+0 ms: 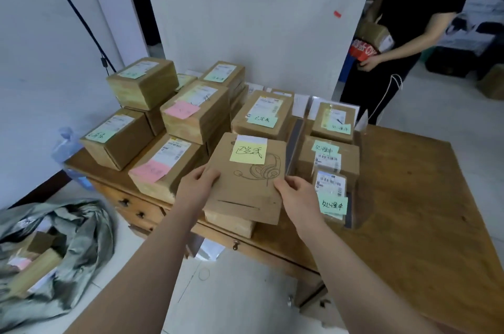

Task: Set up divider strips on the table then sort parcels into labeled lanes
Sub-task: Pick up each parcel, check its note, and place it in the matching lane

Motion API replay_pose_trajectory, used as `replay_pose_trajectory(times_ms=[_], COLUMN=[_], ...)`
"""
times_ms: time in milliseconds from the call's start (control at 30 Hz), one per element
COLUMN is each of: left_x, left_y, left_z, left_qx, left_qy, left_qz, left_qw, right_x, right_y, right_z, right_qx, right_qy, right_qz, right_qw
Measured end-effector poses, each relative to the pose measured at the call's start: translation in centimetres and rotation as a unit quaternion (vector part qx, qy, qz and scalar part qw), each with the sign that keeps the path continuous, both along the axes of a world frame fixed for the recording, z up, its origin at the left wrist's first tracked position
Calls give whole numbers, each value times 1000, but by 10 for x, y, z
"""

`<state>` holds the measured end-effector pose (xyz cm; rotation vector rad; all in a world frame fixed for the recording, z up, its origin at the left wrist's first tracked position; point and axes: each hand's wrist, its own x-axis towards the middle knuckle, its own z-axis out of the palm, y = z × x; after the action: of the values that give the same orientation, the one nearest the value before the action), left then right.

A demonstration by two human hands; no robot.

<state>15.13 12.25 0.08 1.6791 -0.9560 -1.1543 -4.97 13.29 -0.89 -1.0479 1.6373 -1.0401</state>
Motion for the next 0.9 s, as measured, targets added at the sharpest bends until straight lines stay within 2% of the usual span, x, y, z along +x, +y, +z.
replay_pose_trajectory(times_ms=[300, 533, 900], left_x=[32, 41, 42], left_y=[-28, -42, -55], left_z=[-14, -27, -34], left_qx=[-8, 3, 12], left_qy=[-42, -39, -72], left_qz=[-135, -212, -243], left_qw=[990, 977, 967], right_x=[38, 51, 58], right_y=[-3, -10, -17], right_z=[-20, -31, -36], right_qx=[11, 48, 65], right_qy=[33, 52, 80], right_qz=[-42, -72, -89], right_qw=[999, 995, 991])
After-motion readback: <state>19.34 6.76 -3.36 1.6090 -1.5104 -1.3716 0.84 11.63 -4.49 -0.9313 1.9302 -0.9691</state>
